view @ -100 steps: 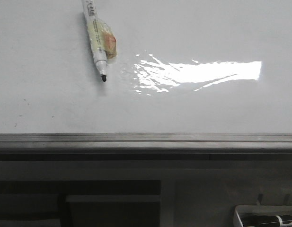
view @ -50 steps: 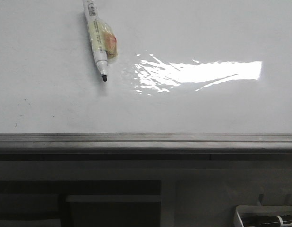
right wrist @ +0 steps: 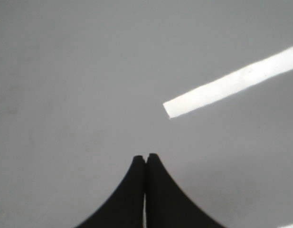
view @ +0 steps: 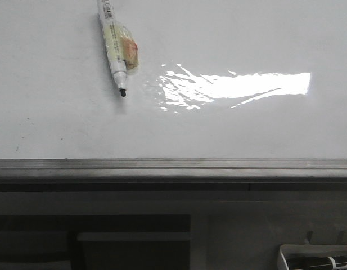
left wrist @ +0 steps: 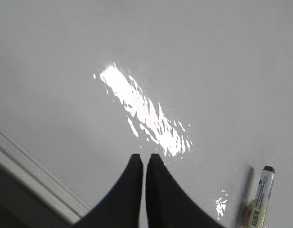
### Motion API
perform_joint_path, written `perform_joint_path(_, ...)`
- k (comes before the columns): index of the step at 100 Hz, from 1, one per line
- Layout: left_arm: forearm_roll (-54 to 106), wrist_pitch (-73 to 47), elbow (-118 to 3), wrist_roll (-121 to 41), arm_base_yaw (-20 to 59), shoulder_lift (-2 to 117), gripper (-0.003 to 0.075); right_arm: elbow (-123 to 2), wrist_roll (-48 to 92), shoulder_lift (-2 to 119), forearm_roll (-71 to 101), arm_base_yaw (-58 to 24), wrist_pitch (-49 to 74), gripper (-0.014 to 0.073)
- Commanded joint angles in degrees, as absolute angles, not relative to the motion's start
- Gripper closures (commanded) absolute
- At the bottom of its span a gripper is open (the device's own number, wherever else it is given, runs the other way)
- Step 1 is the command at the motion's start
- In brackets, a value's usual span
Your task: Write number 5 on whiteboard
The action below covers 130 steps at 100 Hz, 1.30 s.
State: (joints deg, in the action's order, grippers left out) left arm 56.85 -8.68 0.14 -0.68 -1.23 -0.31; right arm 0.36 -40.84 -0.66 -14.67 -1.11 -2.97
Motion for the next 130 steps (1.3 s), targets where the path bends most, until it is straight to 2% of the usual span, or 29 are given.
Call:
perform_joint_path(1,58.71,-6.61,-0.87,-3.14,-0.68,-1.95,0.0741,-4.25,-41.03,-0.84,-13.13,-1.2,-3.4,0.0662)
perform_joint_path(20,48.96,-13.15,-10.68,-14.36,-0.68,1.76,0.0739,-13.55,-40.77,6.39,-12.69,-6.51,9.46,0.065)
perform_joint_path(27,42.47,-17.38,-15.29,-14.88,-0.68,5.5,0.0715,-16.91,-39.37,10.52,-12.69,-10.21,13.11,0.0628)
perform_joint_path(32,38.78,-20.58,-18.27,-15.05,-0.68,8.75,0.0661,-19.22,-37.82,13.55,-12.69,-12.99,15.43,0.0601)
perform_joint_path(37,37.2,-23.41,-20.78,-15.87,-0.68,12.3,0.0576,-21.35,-36.27,16.58,-12.69,-15.79,17.71,0.0565)
perform_joint_path(42,36.72,-25.76,-22.81,-16.67,-0.68,15.96,0.0451,-23.06,-34.87,19.5,-12.69,-18.36,19.7,0.0511)
perform_joint_path(49,36.72,-27.14,-24.57,-17.91,0.49,20.39,0.0318,-25.72,-34.6,23.37,-13.42,-21.56,22.24,0.04)
perform_joint_path(54,36.83,-27.82,-25.3,-19.12,2.03,23.15,0.0275,-27.47,-34.6,25.76,-14.72,-23.36,23.49,0.0312)
perform_joint_path(63,36.96,-28.41,-25.86,-22.39,5.46,26.93,0.0286,-29.64,-34.6,29.54,-16.09,-25.42,24.72,0.0177)
perform_joint_path(70,36.96,-28.23,-26.55,-24.82,8.59,30.34,0.0297,-30.85,-34.6,31.81,-16.56,-25.97,24.6,0.0131)
perform_joint_path(130,46.86,-10.32,-42.41,-24.82,32.86,66.5,0.0303,-31.44,-34.51,34.93,-17.61,-26.11,20.39,0.0133)
